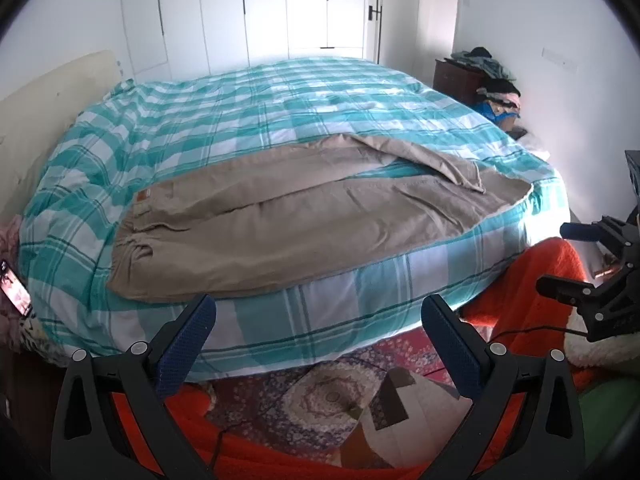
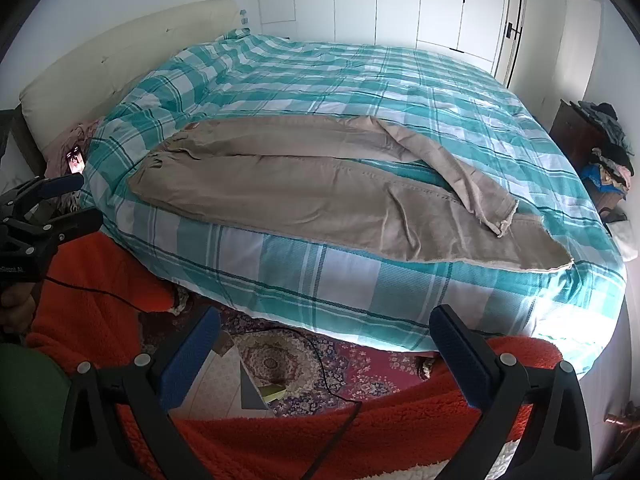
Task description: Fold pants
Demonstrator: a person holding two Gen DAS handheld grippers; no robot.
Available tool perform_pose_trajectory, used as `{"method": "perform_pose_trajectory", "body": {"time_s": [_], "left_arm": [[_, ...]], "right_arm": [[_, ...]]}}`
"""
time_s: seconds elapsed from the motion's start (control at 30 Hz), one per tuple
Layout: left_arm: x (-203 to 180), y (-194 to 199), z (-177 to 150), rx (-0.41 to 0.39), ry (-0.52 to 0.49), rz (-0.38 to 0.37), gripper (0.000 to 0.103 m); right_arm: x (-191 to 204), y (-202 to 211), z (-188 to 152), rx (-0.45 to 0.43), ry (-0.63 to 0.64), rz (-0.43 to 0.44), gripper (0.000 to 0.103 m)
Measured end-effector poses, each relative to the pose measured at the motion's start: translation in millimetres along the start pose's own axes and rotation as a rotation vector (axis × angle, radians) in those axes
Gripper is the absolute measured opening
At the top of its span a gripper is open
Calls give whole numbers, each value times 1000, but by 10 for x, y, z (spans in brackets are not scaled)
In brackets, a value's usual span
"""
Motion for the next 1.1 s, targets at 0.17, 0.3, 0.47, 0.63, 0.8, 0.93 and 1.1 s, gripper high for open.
{"method": "perform_pose_trajectory", "body": {"time_s": [0.17,0.3,0.47,0.63,0.8,0.93,1.1], "left_arm": [[-2,-17,11,10,-1,-7,102],[-11,-32,7,13,-3,-7,102],[-1,-47,12,10,2,-6,102],[-4,-51,21,12,-1,-4,102],[11,-51,21,12,2,-6,102],[21,-61,22,17,4,-3,102],[38,-77,10,20,6,-1,102]], "right_arm": [[2,7,-3,-7,-2,1,103],[2,-13,-6,5,-5,4,103],[11,-29,-2,9,-3,3,103],[16,-32,0,10,-5,2,103],[13,-42,-3,13,-4,1,103],[-1,-53,-9,15,-3,2,103],[-5,-67,-26,20,-3,1,103]]}}
Point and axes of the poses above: each gripper's, at about its wrist camera, not at the fingertips, and y roughly against the way its jaws point, x to its left, z to its top, the point moved 1 cm from there along -y, roughly the way its jaws point
